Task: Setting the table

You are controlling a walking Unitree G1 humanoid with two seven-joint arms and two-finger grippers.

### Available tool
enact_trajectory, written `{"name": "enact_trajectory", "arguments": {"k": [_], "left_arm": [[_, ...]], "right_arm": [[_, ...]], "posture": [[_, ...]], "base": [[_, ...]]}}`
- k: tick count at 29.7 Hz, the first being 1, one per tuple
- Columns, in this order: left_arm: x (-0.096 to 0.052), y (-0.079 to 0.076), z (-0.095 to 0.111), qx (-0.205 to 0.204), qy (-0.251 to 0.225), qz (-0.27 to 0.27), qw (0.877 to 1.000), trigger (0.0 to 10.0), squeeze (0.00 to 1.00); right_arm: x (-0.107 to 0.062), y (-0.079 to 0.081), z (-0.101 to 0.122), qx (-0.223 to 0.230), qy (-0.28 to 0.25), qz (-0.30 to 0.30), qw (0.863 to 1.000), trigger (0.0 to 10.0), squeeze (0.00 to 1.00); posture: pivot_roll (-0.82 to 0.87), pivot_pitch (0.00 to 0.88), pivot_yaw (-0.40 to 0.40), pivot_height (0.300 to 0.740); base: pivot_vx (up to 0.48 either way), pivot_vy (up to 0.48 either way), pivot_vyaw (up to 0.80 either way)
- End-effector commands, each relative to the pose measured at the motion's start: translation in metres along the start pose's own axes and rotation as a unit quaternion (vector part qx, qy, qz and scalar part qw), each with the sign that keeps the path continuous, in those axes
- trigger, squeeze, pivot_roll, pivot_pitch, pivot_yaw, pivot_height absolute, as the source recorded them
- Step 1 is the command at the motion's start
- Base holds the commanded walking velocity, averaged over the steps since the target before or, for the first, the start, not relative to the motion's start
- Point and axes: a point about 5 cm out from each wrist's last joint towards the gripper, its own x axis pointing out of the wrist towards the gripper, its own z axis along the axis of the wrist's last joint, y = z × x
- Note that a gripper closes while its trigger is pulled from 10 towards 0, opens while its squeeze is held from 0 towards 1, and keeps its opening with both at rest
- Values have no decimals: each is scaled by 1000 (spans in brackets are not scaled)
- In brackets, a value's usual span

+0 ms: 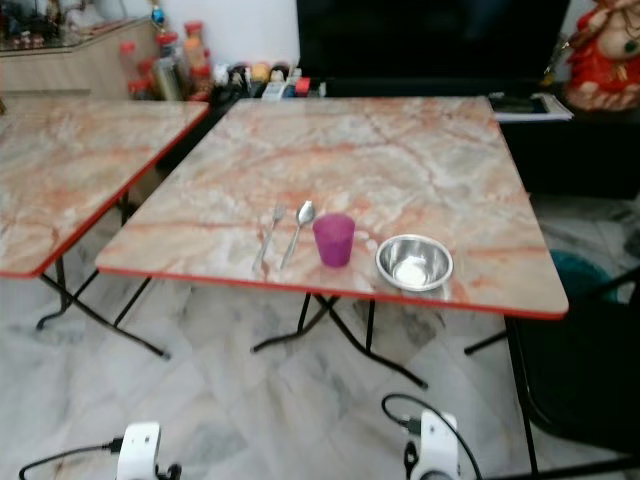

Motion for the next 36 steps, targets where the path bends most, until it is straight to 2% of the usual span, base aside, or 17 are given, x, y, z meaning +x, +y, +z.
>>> {"name": "enact_trajectory", "arguments": {"k": [1, 12, 18, 36], "left_arm": [[0, 8, 1, 2, 0, 11, 1000, 10000, 0], [0, 10, -1, 5, 6, 12, 1000, 10000, 0], [0, 10, -1, 12, 5, 12, 1000, 10000, 0], [-1, 10, -2, 10, 8, 13, 1000, 10000, 0]], "right_arm": [[-1, 10, -1, 1, 1, 13, 1000, 10000, 0], [-1, 12, -1, 6, -2, 14, 1000, 10000, 0], [-1, 12, -1, 13, 0, 15, 1000, 10000, 0], [-1, 12, 0, -1, -5, 17, 1000, 10000, 0]], "posture": [[-46, 0, 58, 740], [-44, 0, 62, 740], [-44, 0, 62, 740], [-43, 0, 61, 740]], "base": [[0, 0, 0], [0, 0, 0], [0, 0, -681], [277, 0, 0]]}}
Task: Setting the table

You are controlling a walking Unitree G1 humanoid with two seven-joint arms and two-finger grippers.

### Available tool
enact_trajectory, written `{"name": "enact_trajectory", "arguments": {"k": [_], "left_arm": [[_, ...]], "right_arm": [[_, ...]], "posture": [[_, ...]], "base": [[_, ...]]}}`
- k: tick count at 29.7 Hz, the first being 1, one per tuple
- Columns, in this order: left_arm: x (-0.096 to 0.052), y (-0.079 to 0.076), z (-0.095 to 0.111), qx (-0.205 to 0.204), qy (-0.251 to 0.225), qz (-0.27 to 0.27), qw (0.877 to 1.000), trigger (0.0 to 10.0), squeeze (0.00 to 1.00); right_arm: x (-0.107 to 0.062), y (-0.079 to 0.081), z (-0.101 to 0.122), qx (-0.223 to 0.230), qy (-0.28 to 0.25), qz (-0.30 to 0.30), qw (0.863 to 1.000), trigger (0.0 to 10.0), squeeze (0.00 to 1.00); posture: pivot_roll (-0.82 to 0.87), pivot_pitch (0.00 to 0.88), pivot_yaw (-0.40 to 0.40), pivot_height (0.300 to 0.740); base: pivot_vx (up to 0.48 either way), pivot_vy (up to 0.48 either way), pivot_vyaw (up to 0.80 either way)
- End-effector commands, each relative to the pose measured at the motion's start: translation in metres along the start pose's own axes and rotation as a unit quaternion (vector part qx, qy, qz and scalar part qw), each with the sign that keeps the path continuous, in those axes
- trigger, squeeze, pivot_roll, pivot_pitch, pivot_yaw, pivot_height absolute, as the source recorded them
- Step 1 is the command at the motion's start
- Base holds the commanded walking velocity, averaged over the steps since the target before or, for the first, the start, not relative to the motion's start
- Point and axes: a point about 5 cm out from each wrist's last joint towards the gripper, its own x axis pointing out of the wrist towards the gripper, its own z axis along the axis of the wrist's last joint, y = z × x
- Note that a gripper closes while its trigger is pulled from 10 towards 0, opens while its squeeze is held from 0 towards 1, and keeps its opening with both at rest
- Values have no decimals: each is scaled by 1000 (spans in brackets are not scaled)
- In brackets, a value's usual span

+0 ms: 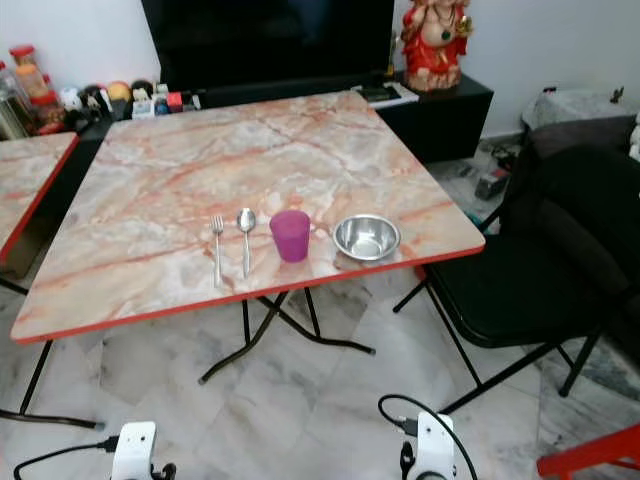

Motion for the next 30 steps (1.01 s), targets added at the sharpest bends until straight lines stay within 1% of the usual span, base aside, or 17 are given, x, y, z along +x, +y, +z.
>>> {"name": "enact_trajectory", "arguments": {"k": [1, 7, 9, 12, 18, 24, 27, 30], "left_arm": [[0, 2, -2, 1, 7, 5, 1000, 10000, 0], [0, 2, -1, 1, 5, 5, 1000, 10000, 0], [0, 2, -1, 1, 4, 5, 1000, 10000, 0], [0, 2, 0, 1, 4, 5, 1000, 10000, 0], [0, 2, 1, 2, 2, 5, 1000, 10000, 0], [0, 1, 1, -2, 1, 3, 1000, 10000, 0], [0, 1, 0, -2, 3, 3, 1000, 10000, 0], [0, 1, -1, -2, 5, 2, 1000, 10000, 0]], "right_arm": [[0, 5, 3, -8, -7, 10, 1000, 10000, 0], [1, 5, 4, -24, -10, 18, 1000, 10000, 0], [1, 5, 4, -22, -10, 19, 1000, 10000, 0], [0, 5, 3, -7, -7, 17, 1000, 10000, 0], [1, 5, 3, -14, -5, 18, 1000, 10000, 0], [1, 5, 3, -16, -4, 22, 1000, 10000, 0], [1, 5, 4, -27, -1, 22, 999, 10000, 0], [1, 4, 3, -20, 1, 14, 1000, 10000, 0]], "posture": [[-43, 0, 61, 740], [-41, 0, 61, 740], [-41, 0, 61, 740], [-41, 0, 61, 740], [-41, 0, 61, 740], [-44, 0, 60, 740], [-48, 0, 60, 740], [-57, 0, 62, 740]], "base": [[296, 0, 0], [300, 0, 0], [304, 0, 0], [304, 0, 0], [307, 0, 0], [0, 0, 0], [0, 0, 0], [0, 0, 0]]}}
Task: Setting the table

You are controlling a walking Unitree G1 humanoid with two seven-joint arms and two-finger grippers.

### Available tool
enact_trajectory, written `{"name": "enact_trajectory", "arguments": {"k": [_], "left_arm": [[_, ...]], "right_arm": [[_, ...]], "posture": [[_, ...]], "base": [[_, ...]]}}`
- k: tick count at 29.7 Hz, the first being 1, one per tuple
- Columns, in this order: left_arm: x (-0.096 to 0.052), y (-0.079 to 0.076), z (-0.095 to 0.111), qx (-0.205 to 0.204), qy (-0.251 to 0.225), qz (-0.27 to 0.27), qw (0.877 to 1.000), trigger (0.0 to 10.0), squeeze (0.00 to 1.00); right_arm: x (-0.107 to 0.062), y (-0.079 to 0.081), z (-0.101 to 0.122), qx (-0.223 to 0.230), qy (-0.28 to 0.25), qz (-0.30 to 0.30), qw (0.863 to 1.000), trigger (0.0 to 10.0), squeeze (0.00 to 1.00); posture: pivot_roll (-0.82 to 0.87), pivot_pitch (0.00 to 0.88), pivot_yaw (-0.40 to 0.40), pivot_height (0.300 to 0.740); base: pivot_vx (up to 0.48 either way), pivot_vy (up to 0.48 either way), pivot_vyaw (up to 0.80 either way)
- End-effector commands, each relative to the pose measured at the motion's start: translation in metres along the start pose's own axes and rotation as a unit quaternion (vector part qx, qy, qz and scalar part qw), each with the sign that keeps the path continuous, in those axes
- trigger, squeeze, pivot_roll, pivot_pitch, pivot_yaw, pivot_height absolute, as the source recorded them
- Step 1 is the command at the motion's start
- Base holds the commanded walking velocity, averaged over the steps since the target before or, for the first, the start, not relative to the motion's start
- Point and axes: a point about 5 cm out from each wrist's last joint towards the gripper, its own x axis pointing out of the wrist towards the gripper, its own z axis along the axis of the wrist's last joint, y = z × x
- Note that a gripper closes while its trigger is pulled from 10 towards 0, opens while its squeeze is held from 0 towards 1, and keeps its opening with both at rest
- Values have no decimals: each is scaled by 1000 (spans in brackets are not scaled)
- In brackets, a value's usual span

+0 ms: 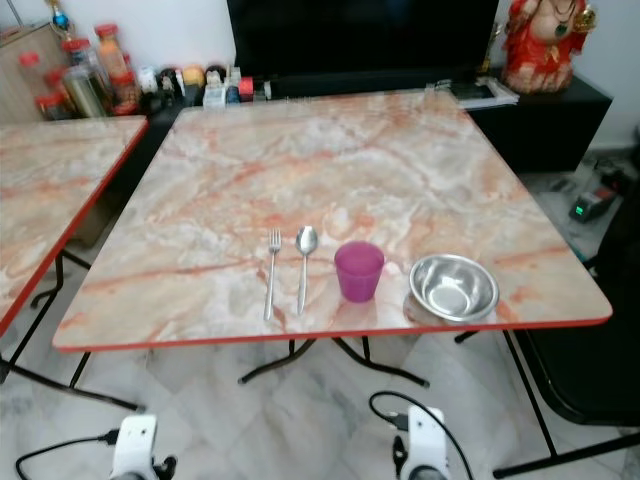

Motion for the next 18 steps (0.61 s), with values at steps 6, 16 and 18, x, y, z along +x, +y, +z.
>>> {"name": "enact_trajectory", "arguments": {"k": [6, 16, 18], "left_arm": [[-1, 5, -7, -1, 14, 5, 1000, 10000, 0], [-1, 9, -8, 2, 17, 7, 1000, 10000, 0], [-2, 9, -8, 2, 17, 8, 1000, 10000, 0]], "right_arm": [[-1, 3, -2, 43, -8, -30, 999, 10000, 0], [-3, 5, -1, 82, -28, -46, 995, 10000, 0], [-3, 5, -2, 100, -29, -51, 993, 10000, 0]], "posture": [[-67, 0, 65, 740], [-80, 0, 68, 740], [-81, 0, 68, 740]], "base": [[0, 0, 0], [0, 0, 0], [0, 0, 0]]}}
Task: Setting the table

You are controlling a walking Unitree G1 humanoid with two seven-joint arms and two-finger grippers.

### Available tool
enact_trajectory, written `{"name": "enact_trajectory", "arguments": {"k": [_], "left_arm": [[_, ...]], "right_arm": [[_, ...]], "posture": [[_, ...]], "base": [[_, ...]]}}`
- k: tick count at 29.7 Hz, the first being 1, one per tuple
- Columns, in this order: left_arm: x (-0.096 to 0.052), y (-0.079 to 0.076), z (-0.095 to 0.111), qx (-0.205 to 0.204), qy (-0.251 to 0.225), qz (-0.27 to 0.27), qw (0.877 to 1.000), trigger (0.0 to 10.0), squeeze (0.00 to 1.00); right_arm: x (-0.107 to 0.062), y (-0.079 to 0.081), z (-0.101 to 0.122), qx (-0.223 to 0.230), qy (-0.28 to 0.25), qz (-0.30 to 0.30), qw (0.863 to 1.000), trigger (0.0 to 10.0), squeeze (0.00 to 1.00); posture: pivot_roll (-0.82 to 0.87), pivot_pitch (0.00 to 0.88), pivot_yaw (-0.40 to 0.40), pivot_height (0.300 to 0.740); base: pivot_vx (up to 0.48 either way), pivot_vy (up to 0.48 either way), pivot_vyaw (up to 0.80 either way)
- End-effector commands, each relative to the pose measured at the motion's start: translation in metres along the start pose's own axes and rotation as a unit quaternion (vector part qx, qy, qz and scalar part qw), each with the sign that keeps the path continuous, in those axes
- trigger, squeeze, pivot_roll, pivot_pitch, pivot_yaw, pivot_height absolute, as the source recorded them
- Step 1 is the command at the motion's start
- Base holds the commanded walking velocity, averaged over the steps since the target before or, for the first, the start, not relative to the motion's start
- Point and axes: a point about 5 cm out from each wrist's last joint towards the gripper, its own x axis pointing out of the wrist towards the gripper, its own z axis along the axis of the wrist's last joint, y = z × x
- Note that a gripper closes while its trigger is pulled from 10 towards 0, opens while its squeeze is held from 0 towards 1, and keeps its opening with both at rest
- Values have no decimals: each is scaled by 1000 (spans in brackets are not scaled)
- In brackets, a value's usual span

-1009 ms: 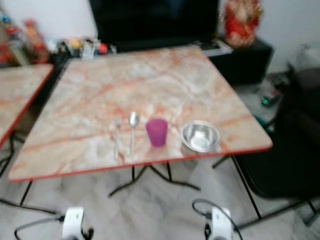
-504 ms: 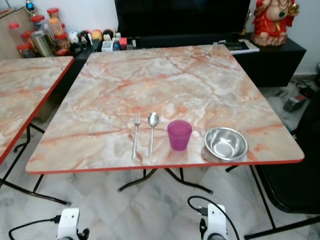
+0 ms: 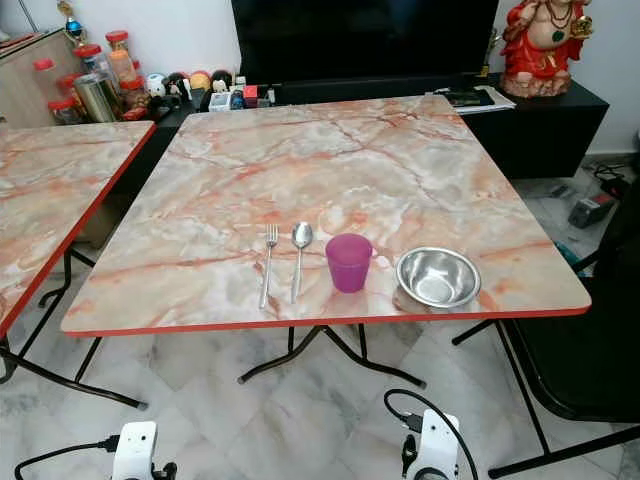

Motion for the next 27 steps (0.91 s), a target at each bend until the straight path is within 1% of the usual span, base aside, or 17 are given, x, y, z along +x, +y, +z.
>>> {"name": "enact_trajectory", "arguments": {"k": [1, 2, 3, 5, 6, 8, 9, 10, 13, 16, 17, 20, 21, 22, 23, 24, 27], "left_arm": [[-1, 7, -3, 1, 11, 6, 1000, 10000, 0], [-1, 7, -4, 1, 11, 6, 1000, 10000, 0], [-1, 7, -4, 1, 11, 6, 1000, 10000, 0], [-1, 6, -4, 2, 12, 6, 1000, 10000, 0], [-1, 6, -4, 1, 11, 6, 1000, 10000, 0], [0, 5, -3, 1, 11, 5, 1000, 10000, 0], [0, 5, -3, 1, 11, 5, 1000, 10000, 0], [0, 5, -3, 0, 11, 5, 1000, 10000, 0], [0, 4, -3, -1, 11, 4, 1000, 10000, 0], [0, 4, -3, -1, 10, 3, 1000, 10000, 0], [0, 4, -3, -1, 10, 3, 1000, 10000, 0], [-1, 4, -4, -2, 10, 3, 1000, 10000, 0], [-1, 6, -6, -2, 12, 3, 1000, 10000, 0], [-1, 6, -8, -2, 14, 4, 1000, 10000, 0], [-2, 7, -9, -2, 15, 4, 1000, 10000, 0], [-2, 7, -10, -2, 16, 4, 1000, 10000, 0], [-2, 7, -10, -1, 17, 4, 1000, 10000, 0]], "right_arm": [[-1, 2, -2, 45, -3, -10, 999, 10000, 0], [2, -10, 12, 84, -28, -17, 996, 10000, 0], [5, -22, 25, 108, -50, -23, 993, 10000, 0], [7, -34, 42, 138, -78, -28, 987, 10000, 0], [7, -34, 45, 145, -81, -28, 986, 10000, 0], [9, -35, 49, 203, -84, -32, 975, 10000, 0], [9, -35, 49, 203, -84, -32, 975, 10000, 0], [10, -37, 51, 229, -82, -40, 969, 10000, 0], [10, -42, 54, 260, -83, -55, 960, 10000, 0], [10, -52, 54, 292, -85, -77, 950, 10000, 0], [9, -60, 56, 308, -95, -96, 942, 10000, 0], [7, -70, 59, 322, -114, -131, 931, 10000, 0], [3, -83, 65, 324, -140, -174, 919, 10000, 0], [0, -91, 68, 328, -156, -199, 910, 10000, 0], [-5, -105, 74, 339, -179, -240, 892, 10000, 0], [-8, -111, 76, 344, -188, -259, 883, 10000, 0], [-14, -123, 83, 330, -207, -289, 875, 10000, 0]], "posture": [[-81, 0, 68, 740], [-81, 0, 68, 740], [-81, 0, 68, 740], [-77, 0, 68, 740], [-77, 0, 68, 740], [-77, 0, 68, 740], [-77, 0, 68, 740], [-79, 0, 66, 740], [-75, 0, 63, 740], [-75, 0, 63, 740], [-79, 0, 63, 740], [-80, 0, 63, 740], [-82, 0, 62, 740], [-81, 0, 62, 740], [-80, 0, 61, 740], [-83, 0, 61, 740], [-83, 0, 61, 740]], "base": [[0, 0, 0], [0, 0, 0], [0, 0, 0], [0, 0, 0], [0, 0, 0], [0, 0, 0], [0, 0, 0], [0, 0, 0], [0, 0, 0], [0, 0, 0], [0, 0, 0], [0, 0, 0], [0, 0, 0], [0, 0, 0], [0, 0, 0], [0, 0, 0], [0, 0, 0]]}}
